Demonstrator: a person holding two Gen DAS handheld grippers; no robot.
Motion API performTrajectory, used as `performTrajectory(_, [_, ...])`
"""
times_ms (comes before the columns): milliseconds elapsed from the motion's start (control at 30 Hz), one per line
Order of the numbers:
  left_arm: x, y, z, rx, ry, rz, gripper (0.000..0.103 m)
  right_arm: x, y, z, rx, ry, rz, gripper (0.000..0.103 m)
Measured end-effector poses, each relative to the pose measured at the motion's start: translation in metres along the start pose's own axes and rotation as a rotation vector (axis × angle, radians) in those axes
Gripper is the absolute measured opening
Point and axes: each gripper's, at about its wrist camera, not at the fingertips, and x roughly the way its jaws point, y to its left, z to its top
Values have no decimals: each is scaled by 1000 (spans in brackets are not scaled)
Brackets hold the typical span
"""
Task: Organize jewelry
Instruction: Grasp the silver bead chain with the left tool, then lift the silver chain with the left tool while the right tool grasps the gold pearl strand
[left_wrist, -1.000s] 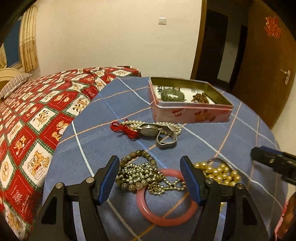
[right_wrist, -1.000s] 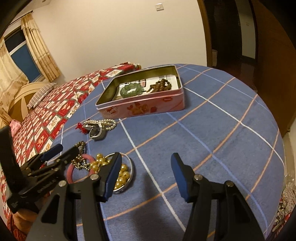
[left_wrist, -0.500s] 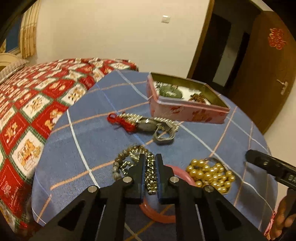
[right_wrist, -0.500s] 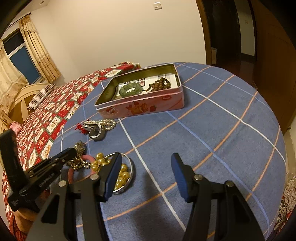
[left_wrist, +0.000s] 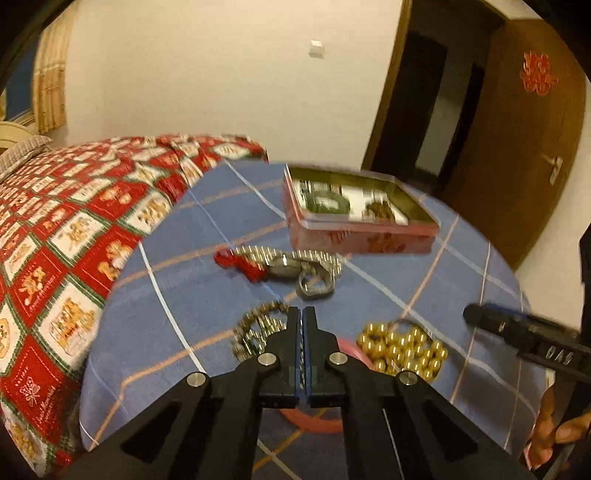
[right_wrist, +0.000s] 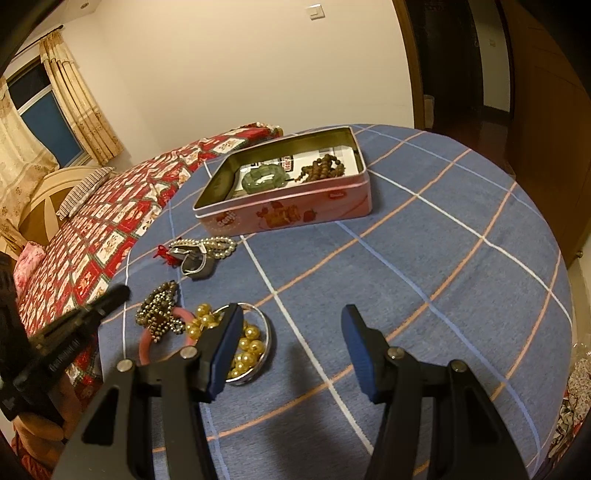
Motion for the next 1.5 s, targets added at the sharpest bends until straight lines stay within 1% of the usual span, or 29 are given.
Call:
performTrajectory(133, [18,-2,-8,-1,67,21,1,1,-2,0,6,3,-4,59])
performTrajectory(167, [19,-2,-9,-6,69,23,2,1,-3,1,9,3,-3,59])
performTrajectory(233, [19,-2,-9,-12,63,28,8,1,-4,1,13,2,-5,59])
performTrajectory(267, [20,-1,-8,-17,67,25,18,2,-4,1,14,3,-5,59])
performTrajectory(300, [20,0,-8,-25,69,24,35,2,-4,1,16,4,-4,59])
performTrajectory(333, [18,1,-8,-37,64,25,44,3,-4,1,16,7,-2,59])
performTrajectory(367, [17,3,-8,-45,52,28,57,3,-5,1,17,9,0,59])
performTrajectory(400, [14,4,-8,-52,33,32,59,4,-5,1,18,11,1,59])
performTrajectory(467, [14,6,-7,-52,16,42,59,5,-5,1,19,15,2,59])
performTrajectory(500, [15,7,-7,-52,17,51,59,6,-6,1,21,17,2,59])
performTrajectory(567, [20,9,-7,-61,37,44,59,7,-7,1,25,21,2,59])
performTrajectory(600, [24,9,-8,-59,50,37,53,8,-8,1,27,22,1,59])
performTrajectory(633, [27,8,-9,-52,64,35,45,8,-8,1,29,23,0,59])
performTrajectory(667, [31,7,-10,-44,79,40,26,8,-10,1,33,24,-1,59])
performTrajectory(733, [32,9,-9,-60,73,24,16,9,-11,1,40,26,-4,59])
performTrajectory(767, [33,10,-8,-67,76,14,5,10,-12,1,44,29,-5,59])
performTrajectory(833, [32,13,-6,-78,80,0,4,11,-13,1,50,32,-6,59])
performTrajectory(900, [29,16,-5,-92,62,-9,4,10,-14,2,54,31,-5,59])
performTrajectory(1033, [6,22,5,-146,-30,-66,4,9,-15,2,56,24,-9,59])
performTrajectory(1133, [-25,24,22,-169,-130,-108,4,8,-16,2,61,18,-10,59])
performTrajectory(1267, [-56,24,39,-161,-220,-113,4,7,-14,2,58,15,-1,59])
performTrajectory(1367, [-65,23,41,-151,-243,-99,4,7,-8,1,30,14,5,58])
performTrajectory(1500, [-62,27,36,-160,-231,-87,4,14,3,-1,-20,36,9,52])
